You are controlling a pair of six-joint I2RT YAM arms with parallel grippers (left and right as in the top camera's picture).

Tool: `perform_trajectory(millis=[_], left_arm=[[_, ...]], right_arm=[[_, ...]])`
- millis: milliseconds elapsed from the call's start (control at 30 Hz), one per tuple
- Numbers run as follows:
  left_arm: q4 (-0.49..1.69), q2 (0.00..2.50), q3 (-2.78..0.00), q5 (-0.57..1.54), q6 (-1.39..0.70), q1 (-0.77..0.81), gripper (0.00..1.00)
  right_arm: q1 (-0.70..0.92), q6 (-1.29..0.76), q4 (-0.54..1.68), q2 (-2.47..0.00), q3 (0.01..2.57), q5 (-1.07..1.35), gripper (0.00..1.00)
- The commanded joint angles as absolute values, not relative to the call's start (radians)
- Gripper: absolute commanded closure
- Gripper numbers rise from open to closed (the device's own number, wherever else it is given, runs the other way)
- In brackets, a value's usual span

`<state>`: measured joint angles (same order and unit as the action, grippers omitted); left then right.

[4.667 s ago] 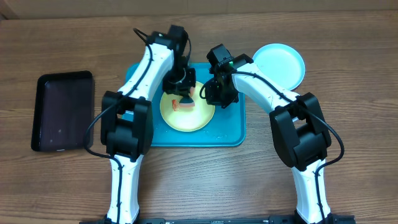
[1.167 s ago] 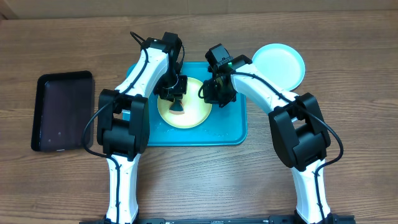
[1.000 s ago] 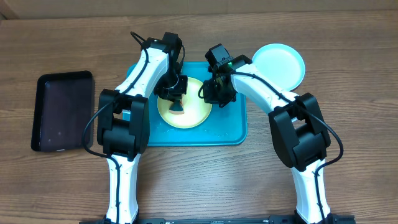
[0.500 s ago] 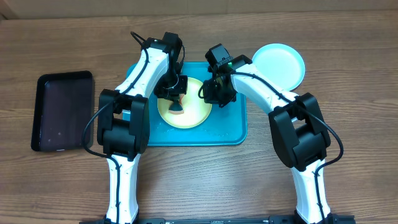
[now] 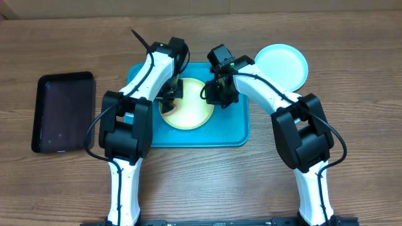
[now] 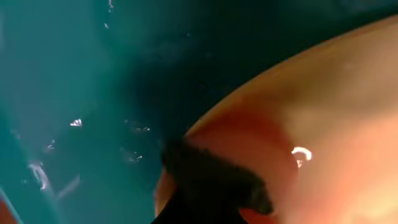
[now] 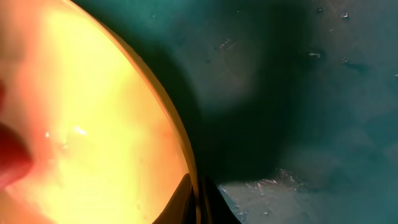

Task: Clean dirty plates on tray and stack at the side
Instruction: 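Scrub the yellow plate with the sponge in the left gripper, then return the sponge to the black tray with the left gripper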

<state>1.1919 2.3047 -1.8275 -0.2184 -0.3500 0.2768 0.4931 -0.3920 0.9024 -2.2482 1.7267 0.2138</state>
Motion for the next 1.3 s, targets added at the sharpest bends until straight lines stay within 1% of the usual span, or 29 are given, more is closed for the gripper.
perform_trajectory(millis=[0, 67, 133, 200, 233, 333, 400, 433, 700, 800, 900, 933, 1100, 1167, 1267], left_arm=[[1.205, 2.347, -1.813, -0.588, -0.448, 0.247, 0.96], [1.209, 2.347, -1.835, -0.567, -0.450, 0.247, 0.96], [1.206, 2.347, -1.860, -0.467, -0.449, 0.247, 0.96], [1.192, 2.347, -1.867, -0.273, -0.434, 0.249, 0.96], [1.182, 2.347, -1.867, -0.144, -0.407, 0.250, 0.96], [1.144, 2.349, -1.858, 0.305, -0.232, 0.263, 0.96], [1.135, 2.349, -1.858, 0.455, -0.164, 0.277, 0.96], [1.135, 2.349, -1.858, 0.479, -0.157, 0.284, 0.96], [1.150, 2.349, -1.858, 0.476, -0.126, 0.307, 0.96], [1.147, 2.349, -1.861, 0.459, -0.069, 0.307, 0.96], [1.165, 2.345, -1.875, 0.326, -0.055, 0.294, 0.96], [1.183, 2.341, -1.888, 0.251, -0.071, 0.284, 0.96], [1.294, 2.297, -1.977, -0.111, -0.287, 0.213, 0.96], [1.318, 2.263, -2.009, -0.194, -0.329, 0.177, 0.96], [1.334, 2.206, -2.040, -0.255, -0.371, 0.115, 0.96]], right_arm=[[0.484, -0.393, 0.913, -2.236, 1.725, 0.169, 0.96], [0.484, -0.393, 0.913, -2.236, 1.725, 0.169, 0.96], [0.484, -0.393, 0.912, -2.236, 1.725, 0.169, 0.96], [0.484, -0.394, 0.913, -2.236, 1.725, 0.169, 0.96], [0.484, -0.394, 0.912, -2.236, 1.725, 0.170, 0.96], [0.484, -0.394, 0.908, -2.236, 1.725, 0.170, 0.96], [0.484, -0.394, 0.906, -2.236, 1.725, 0.170, 0.96], [0.484, -0.394, 0.906, -2.236, 1.725, 0.170, 0.96], [0.484, -0.394, 0.906, -2.236, 1.725, 0.170, 0.96], [0.484, -0.394, 0.907, -2.236, 1.725, 0.170, 0.96], [0.484, -0.394, 0.910, -2.236, 1.725, 0.179, 0.96], [0.484, -0.394, 0.910, -2.236, 1.725, 0.181, 0.96], [0.484, -0.394, 0.910, -2.235, 1.726, 0.181, 0.96], [0.484, -0.394, 0.910, -2.235, 1.726, 0.181, 0.96], [0.484, -0.394, 0.909, -2.235, 1.726, 0.181, 0.96]])
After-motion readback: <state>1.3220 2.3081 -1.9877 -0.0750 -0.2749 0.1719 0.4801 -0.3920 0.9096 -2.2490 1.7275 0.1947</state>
